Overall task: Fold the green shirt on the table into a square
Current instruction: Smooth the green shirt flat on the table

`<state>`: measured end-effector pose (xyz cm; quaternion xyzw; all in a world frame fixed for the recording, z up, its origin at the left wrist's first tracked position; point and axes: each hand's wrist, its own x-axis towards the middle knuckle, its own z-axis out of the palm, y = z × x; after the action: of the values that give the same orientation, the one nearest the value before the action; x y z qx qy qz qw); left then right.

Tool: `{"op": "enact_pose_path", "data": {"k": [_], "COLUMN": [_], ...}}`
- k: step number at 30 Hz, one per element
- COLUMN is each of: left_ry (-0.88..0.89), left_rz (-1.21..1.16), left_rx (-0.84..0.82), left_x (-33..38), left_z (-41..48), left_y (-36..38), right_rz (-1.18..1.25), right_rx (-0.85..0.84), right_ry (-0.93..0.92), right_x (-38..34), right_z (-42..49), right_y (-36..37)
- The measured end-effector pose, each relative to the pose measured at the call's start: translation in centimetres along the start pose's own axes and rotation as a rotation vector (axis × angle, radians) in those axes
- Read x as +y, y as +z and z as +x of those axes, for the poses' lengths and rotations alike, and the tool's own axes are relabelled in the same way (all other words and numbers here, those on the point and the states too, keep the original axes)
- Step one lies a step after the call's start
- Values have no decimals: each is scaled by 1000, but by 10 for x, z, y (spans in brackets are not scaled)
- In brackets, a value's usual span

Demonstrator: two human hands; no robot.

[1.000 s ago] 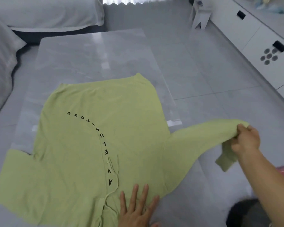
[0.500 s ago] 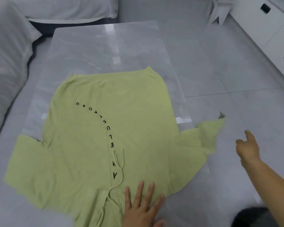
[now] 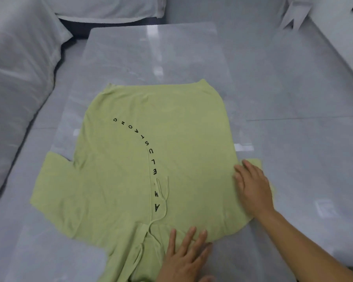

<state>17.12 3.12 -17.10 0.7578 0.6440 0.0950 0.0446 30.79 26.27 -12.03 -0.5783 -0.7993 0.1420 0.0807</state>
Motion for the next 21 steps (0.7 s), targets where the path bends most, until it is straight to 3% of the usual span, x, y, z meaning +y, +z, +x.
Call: {"op": "enact_pose_path", "data": {"k": [2, 3, 6, 8, 11, 13, 15, 21], "left_ry": [10, 10, -21, -60, -41, -11, 2, -161], "left_rz": [14, 25, -4, -73, -137, -177, -169, -105], "left_rx": [41, 57, 94, 118, 160, 100, 42, -107], "left_x": [-4, -5, -2, 4, 12, 12, 7, -23], "left_z": [-2, -3, -1, 10, 40, 65, 87, 102], "left_y": [3, 4, 5, -3, -17, -22, -22, -18], "right_rz": [58, 30, 4, -87, -242, -110, 56, 72], "right_rx": [44, -17, -428, -577, -622, -592, -580, -771], "right_ry": [55, 60, 138, 133, -4, -46, -25, 131], "right_x": [12, 19, 36, 33, 32, 32, 31, 18], "right_z": [27, 42, 78, 91, 100, 100, 98, 107], "right_y": [-20, -28, -48, -62, -72, -70, -62, -51]}}
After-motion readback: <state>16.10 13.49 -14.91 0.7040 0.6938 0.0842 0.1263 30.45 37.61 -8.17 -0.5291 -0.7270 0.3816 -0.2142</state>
